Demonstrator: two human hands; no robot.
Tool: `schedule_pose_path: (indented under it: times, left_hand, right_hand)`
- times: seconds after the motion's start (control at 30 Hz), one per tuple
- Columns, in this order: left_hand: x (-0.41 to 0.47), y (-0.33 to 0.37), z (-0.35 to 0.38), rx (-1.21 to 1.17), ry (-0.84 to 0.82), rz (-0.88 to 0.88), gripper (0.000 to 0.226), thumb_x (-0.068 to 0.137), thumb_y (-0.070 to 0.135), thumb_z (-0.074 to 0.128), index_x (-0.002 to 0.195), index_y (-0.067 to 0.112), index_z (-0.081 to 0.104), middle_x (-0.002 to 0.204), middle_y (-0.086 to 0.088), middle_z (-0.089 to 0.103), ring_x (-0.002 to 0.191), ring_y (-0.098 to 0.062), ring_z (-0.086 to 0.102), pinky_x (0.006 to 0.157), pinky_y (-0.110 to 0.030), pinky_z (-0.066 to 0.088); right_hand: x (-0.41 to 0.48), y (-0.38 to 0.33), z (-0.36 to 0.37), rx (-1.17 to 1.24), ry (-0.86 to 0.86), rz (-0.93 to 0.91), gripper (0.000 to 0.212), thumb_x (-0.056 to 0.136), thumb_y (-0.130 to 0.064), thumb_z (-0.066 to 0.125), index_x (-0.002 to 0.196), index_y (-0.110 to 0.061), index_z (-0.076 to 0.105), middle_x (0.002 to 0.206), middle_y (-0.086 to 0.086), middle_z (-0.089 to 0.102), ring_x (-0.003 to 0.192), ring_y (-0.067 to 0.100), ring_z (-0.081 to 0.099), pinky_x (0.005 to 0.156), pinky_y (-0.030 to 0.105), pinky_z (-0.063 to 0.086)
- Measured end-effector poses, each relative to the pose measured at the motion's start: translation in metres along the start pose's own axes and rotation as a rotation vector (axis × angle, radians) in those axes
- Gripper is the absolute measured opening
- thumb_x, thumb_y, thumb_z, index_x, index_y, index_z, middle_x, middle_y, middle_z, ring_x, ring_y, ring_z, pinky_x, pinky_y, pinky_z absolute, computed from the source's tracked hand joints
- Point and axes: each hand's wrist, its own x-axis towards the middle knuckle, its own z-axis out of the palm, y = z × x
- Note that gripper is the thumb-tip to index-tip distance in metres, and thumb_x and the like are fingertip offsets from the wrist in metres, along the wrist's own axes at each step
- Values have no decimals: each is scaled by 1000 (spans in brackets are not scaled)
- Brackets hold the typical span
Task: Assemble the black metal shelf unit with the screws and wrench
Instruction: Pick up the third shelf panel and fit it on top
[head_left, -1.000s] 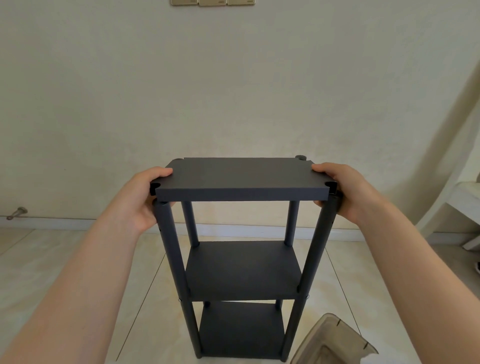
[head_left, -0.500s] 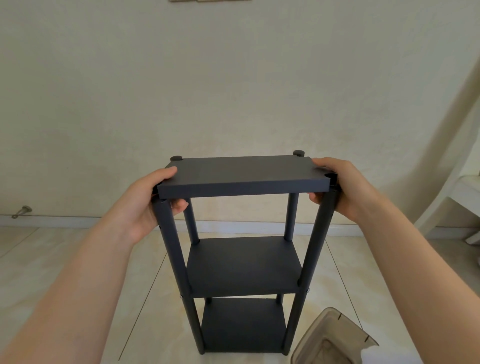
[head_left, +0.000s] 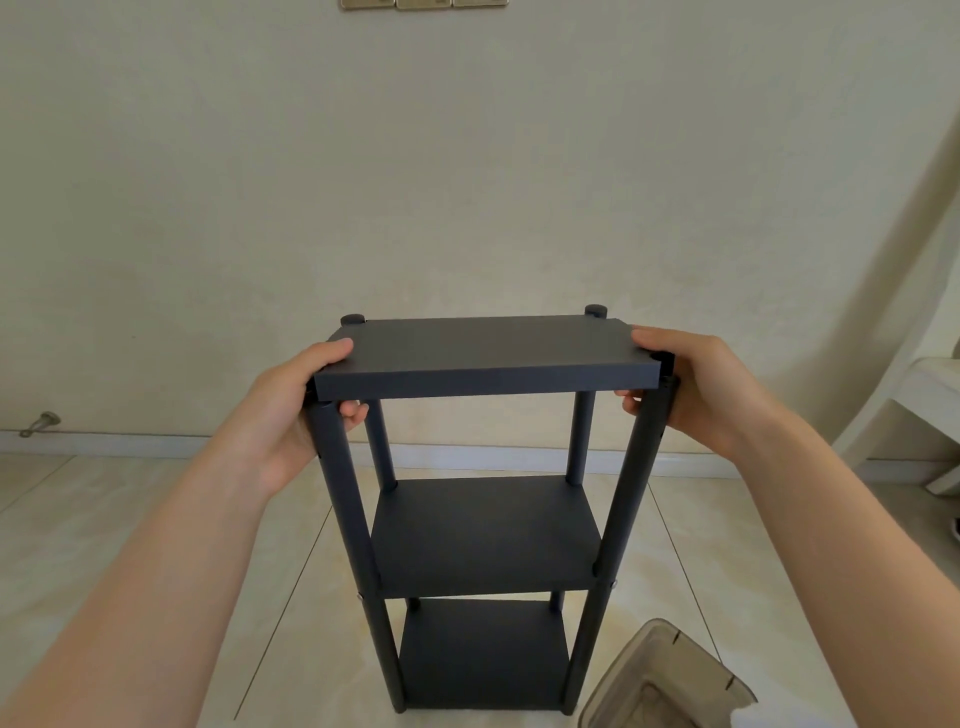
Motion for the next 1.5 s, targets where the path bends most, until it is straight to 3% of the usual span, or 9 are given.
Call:
schedule_pose_path:
  times: [0.13, 0.27, 0.43, 0.73, 0.83, 0.93, 1.1, 1.3, 1.5]
  left_hand:
    - [-2, 1, 0, 5, -10, 4, 21, 91, 30, 71, 96, 10, 67, 62, 0, 53, 45, -13, 46, 62, -26, 58]
    - [-1, 0, 3, 11, 24, 11, 24, 91, 31, 72, 99, 9, 68, 62, 1, 56, 44, -12, 47, 62, -26, 59]
    - [0, -1, 5, 27, 79, 26, 24, 92, 31, 71, 100, 8, 67, 57, 2, 54, 42, -12, 45, 65, -27, 57]
    - [1, -1, 8, 4, 117, 35, 23, 93, 27, 69, 97, 4, 66, 49, 1, 48, 42, -13, 44, 55, -22, 55]
    - [2, -1, 8, 7, 122, 37, 22, 93, 27, 70, 96, 5, 66, 49, 0, 47, 42, -14, 44, 56, -23, 54]
    - [2, 0, 9, -12, 146, 33, 19, 92, 25, 72, 92, 6, 66, 50, 1, 50, 41, -13, 45, 59, -25, 53]
    - [2, 2, 7, -76, 121, 13, 17, 91, 24, 72, 92, 8, 66, 53, 2, 52, 41, -12, 46, 63, -25, 53]
    - [1, 2, 2, -5, 40, 77, 18, 94, 25, 68, 89, 8, 63, 56, -3, 48, 46, -15, 45, 62, -28, 57]
    - [1, 2, 1, 19, 19, 83, 20, 95, 24, 66, 82, 9, 64, 57, -4, 49, 46, -15, 47, 61, -28, 57]
  right_hand:
    - [2, 1, 0, 25, -9, -10, 15, 88, -23, 63, 96, -12, 70, 73, 2, 61, 59, 18, 56, 55, 29, 51]
    - [5, 2, 0, 53, 68, -23, 29, 90, -23, 66, 115, -15, 55, 71, -1, 68, 58, 21, 62, 53, 31, 51]
    - [4, 2, 4, -137, 79, -103, 22, 97, -30, 56, 100, -9, 63, 63, 7, 59, 54, 20, 56, 54, 31, 49]
    - [3, 2, 10, -295, 151, -171, 25, 99, -34, 48, 102, -15, 66, 58, 1, 53, 51, 19, 50, 54, 31, 48]
    - [1, 0, 12, -333, 172, -167, 27, 100, -33, 47, 105, -13, 64, 56, 2, 57, 51, 19, 57, 53, 29, 52]
    - [-2, -4, 10, -412, 166, -146, 20, 98, -38, 52, 110, -25, 63, 67, 1, 72, 64, 20, 71, 63, 31, 58]
    - [-13, -11, -6, -381, -7, -128, 20, 96, -39, 59, 102, -29, 75, 86, 4, 73, 82, 21, 72, 77, 32, 55]
    - [-13, -8, -10, -318, -7, -141, 21, 96, -33, 60, 111, -28, 74, 96, 0, 75, 80, 19, 72, 72, 28, 58]
    - [-7, -6, -6, -271, 30, -142, 22, 96, -28, 60, 114, -22, 72, 90, 0, 73, 73, 19, 67, 81, 38, 56]
